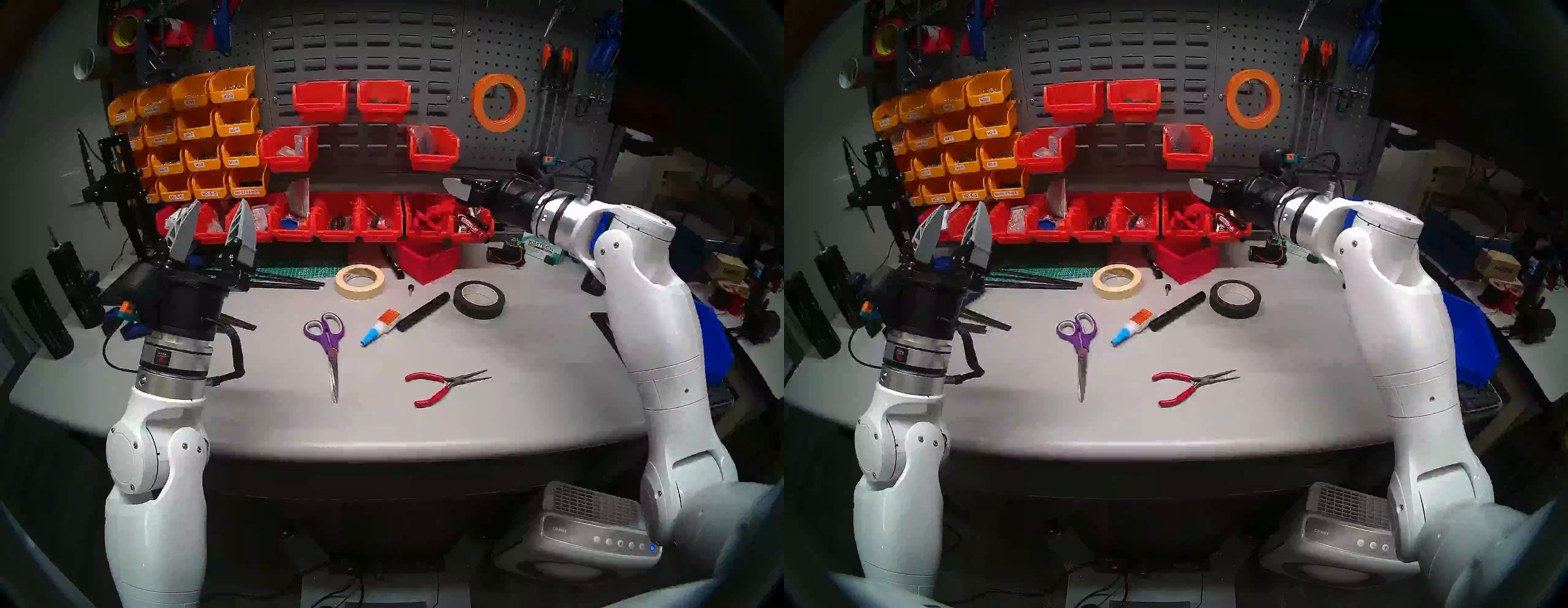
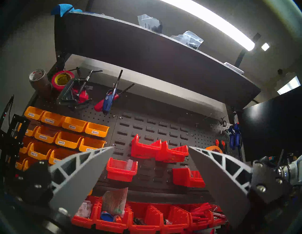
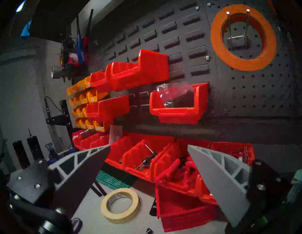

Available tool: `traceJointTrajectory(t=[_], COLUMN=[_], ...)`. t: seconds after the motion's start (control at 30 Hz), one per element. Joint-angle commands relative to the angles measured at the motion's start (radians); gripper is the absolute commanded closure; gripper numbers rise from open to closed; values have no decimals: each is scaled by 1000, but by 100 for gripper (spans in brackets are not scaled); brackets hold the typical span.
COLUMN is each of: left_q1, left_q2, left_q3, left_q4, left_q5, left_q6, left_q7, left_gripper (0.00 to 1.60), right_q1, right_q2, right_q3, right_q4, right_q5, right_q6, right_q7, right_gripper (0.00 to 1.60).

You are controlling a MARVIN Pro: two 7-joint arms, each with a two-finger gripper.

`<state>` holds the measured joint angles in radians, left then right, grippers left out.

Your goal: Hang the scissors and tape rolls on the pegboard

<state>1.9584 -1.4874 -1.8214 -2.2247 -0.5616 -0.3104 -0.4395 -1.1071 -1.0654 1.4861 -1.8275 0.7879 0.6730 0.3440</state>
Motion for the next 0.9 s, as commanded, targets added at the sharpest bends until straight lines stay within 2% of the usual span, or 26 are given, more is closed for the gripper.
traceJointTrajectory(t=[0.0,0.03,0.23,0.33,0.4,0.43,0.47,0.67,0.7,0.87], left_q1=[30,39,95,128,147,157,164,206,217,252], left_q2=[47,52,96,119,133,145,151,183,189,199], left_q3=[-16,-17,-22,-26,-27,-32,-33,-55,-57,-70], left_q4=[-95,-105,-159,-180,-187,-191,-193,-199,-200,-201], left_q5=[-35,-43,-68,-74,-79,-77,-79,-92,-93,-122], left_q6=[67,86,200,260,299,321,337,453,473,583], left_q7=[-34,-39,-82,-106,-120,-130,-138,-165,-168,-170], left_gripper=[0,0,0,0,0,0,0,0,0,0], right_q1=[-63,-83,-142,-191,-192,-222,-212,-295,-288,-343], right_q2=[37,42,47,48,44,43,42,25,24,-1], right_q3=[52,62,99,126,131,150,148,209,208,243], right_q4=[-107,-139,-195,-268,-254,-299,-274,-380,-362,-434], right_q5=[15,15,28,30,35,35,38,41,45,48], right_q6=[-10,-9,-14,-8,-15,-9,-15,-3,-8,14], right_q7=[24,21,28,13,21,4,16,-39,-32,-97], right_gripper=[0,0,0,0,0,0,0,0,0,0])
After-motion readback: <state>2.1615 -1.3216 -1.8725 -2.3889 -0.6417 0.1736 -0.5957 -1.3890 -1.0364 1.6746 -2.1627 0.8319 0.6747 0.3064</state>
